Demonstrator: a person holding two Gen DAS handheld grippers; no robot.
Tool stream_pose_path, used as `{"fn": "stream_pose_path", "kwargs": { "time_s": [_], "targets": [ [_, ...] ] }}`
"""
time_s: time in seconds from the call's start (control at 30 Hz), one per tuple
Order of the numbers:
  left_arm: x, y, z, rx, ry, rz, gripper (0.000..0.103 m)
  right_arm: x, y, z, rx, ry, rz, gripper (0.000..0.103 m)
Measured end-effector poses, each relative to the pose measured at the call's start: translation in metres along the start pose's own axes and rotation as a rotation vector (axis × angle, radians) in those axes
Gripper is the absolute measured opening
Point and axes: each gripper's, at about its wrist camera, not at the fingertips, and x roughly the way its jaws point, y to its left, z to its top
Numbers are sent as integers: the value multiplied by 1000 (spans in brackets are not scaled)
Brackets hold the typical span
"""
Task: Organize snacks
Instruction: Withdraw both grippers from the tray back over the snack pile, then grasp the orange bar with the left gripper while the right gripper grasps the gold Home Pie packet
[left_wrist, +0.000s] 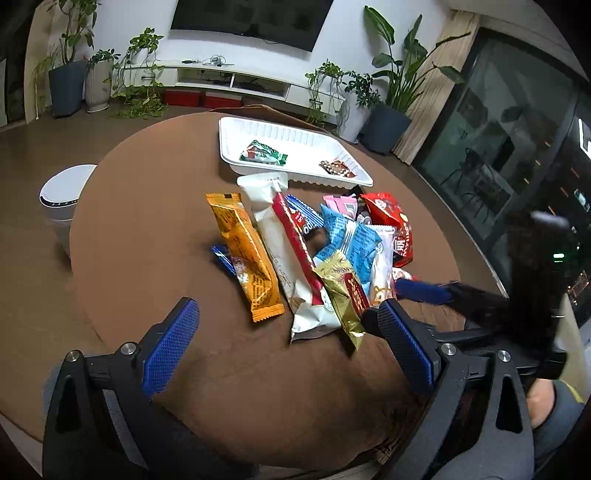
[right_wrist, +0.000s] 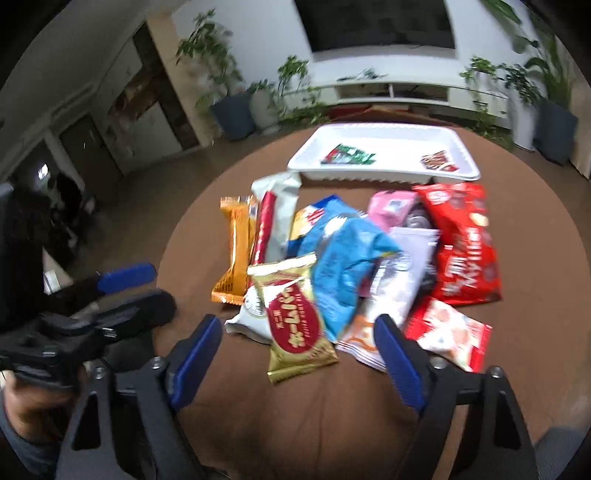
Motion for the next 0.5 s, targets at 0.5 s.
{"fn": "stream_pose_path", "kwargs": {
  "time_s": [0.5],
  "targets": [
    [14,-1,1,23,52,-30,93,37,-11,7,13,112,57,57]
  ]
}}
